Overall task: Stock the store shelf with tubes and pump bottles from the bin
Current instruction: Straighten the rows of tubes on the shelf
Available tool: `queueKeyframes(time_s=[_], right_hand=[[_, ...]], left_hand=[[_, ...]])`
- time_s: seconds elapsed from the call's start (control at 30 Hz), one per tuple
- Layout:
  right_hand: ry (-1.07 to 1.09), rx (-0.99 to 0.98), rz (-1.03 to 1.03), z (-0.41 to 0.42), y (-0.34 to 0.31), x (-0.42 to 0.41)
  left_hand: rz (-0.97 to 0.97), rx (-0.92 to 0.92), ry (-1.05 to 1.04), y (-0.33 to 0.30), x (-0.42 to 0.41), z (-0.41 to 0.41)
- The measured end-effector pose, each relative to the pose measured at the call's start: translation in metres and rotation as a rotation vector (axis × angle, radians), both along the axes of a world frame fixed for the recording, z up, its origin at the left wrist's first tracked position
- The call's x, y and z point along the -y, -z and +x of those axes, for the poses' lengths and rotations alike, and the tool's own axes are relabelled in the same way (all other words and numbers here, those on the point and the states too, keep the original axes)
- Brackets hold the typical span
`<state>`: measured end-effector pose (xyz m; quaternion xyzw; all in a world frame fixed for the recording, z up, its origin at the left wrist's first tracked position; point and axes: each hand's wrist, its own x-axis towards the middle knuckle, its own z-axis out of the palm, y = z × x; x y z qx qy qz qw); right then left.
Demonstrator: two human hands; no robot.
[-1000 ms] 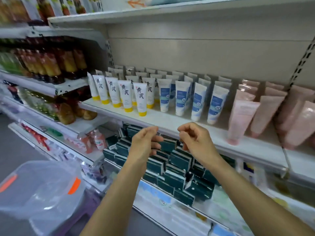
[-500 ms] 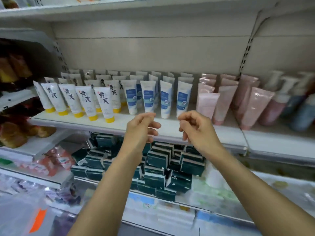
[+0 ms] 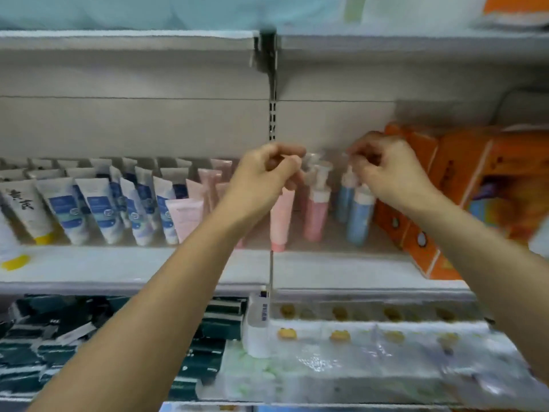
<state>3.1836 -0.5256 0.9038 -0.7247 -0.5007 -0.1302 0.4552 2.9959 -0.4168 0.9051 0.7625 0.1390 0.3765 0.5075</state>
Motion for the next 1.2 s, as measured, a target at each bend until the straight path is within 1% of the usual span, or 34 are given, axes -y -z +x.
queueKeyframes(time_s=[0.07, 0.17, 0.23, 0.37, 0.5, 0.63, 0.8, 0.93, 1.07, 1.2], right_hand=[[0.031, 0.066, -0.092, 0.033, -0.020, 0.002], [0.110, 0.164, -0.329, 0.070, -0.047, -0.003], [0.077, 0.199, -0.436, 0.089, -0.057, -0.007], [0.029, 0.226, -0.539, 0.116, -0.062, -0.030], [0.054, 0.230, -0.652, 0.131, -0.062, -0.061], [0.104, 0.246, -0.729, 0.149, -0.049, -0.082], [0.061, 0.231, -0.776, 0.155, -0.043, -0.099], [0.032, 0.211, -0.821, 0.154, -0.041, -0.106], [-0.026, 0.191, -0.771, 0.148, -0.040, -0.113], [-0.025, 0.237, -0.757, 0.145, -0.041, -0.118]], left_hand=[[0.085, -0.052, -0.013, -0.013, 0.002, 0.028], [0.168, -0.114, -0.061, -0.032, -0.010, 0.064], [0.296, -0.227, -0.101, -0.043, -0.024, 0.085], [0.547, -0.429, -0.088, -0.050, -0.058, 0.121], [0.795, -0.575, -0.105, -0.046, -0.089, 0.150], [0.799, -0.693, -0.052, -0.044, -0.109, 0.169], [0.796, -0.747, 0.001, -0.035, -0.122, 0.181], [0.779, -0.732, 0.036, -0.027, -0.124, 0.187], [0.808, -0.720, 0.027, -0.019, -0.127, 0.195], [0.856, -0.704, -0.012, -0.016, -0.133, 0.200]])
